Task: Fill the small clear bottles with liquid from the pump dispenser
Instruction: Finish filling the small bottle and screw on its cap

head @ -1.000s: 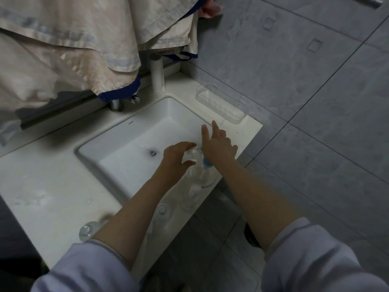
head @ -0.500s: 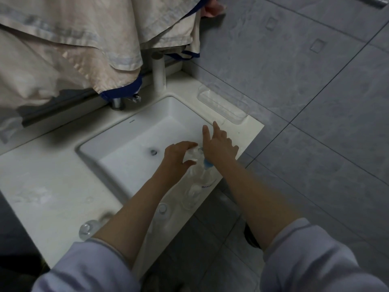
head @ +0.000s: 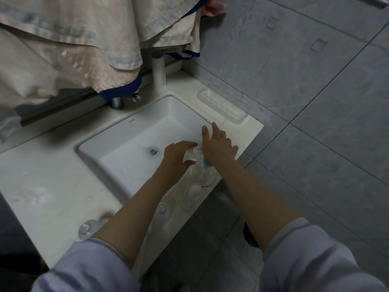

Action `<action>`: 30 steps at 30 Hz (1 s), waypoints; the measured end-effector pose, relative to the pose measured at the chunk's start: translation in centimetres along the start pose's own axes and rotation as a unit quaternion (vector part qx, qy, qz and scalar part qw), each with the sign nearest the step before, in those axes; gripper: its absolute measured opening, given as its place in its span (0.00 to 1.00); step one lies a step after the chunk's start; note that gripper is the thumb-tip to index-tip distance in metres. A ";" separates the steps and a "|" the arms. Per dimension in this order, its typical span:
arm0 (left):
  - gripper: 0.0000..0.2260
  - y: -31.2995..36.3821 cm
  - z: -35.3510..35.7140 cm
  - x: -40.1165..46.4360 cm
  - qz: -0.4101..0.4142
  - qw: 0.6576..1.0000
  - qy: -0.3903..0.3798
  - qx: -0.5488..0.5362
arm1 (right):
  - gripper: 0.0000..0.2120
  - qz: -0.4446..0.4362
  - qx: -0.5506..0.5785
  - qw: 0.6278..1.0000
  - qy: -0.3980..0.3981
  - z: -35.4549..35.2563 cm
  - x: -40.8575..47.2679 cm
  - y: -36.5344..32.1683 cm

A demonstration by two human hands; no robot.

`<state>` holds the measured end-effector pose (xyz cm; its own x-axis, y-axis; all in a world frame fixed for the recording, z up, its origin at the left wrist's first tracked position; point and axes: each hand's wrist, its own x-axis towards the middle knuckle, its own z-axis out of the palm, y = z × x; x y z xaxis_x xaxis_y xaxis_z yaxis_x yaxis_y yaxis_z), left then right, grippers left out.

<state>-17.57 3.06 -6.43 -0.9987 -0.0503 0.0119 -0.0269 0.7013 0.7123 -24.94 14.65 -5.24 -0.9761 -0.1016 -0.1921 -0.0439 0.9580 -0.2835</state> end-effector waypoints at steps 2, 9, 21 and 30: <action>0.20 -0.1 0.2 0.0 0.009 1.000 0.023 -0.011 | 0.27 -0.007 -0.013 1.000 -0.007 0.3 -0.1 0.0; 0.19 -0.2 0.3 -0.7 0.011 0.998 0.035 -0.047 | 0.31 0.017 0.008 1.000 -0.009 0.1 0.0 -0.1; 0.18 1.4 -1.0 -2.4 -0.023 0.994 0.085 -0.063 | 0.25 -0.046 0.091 0.994 0.045 -2.2 -1.4 -0.9; 0.16 2.7 -2.5 -4.2 0.003 0.980 0.158 -0.123 | 0.24 -0.115 0.154 0.979 0.062 -4.7 -3.7 -1.6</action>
<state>-13.30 3.41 -2.77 -0.9339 -0.2929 0.2051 0.0285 0.5108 0.8592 -22.31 14.81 0.34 -0.9672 -0.2532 0.0196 -0.2173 0.7852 -0.5798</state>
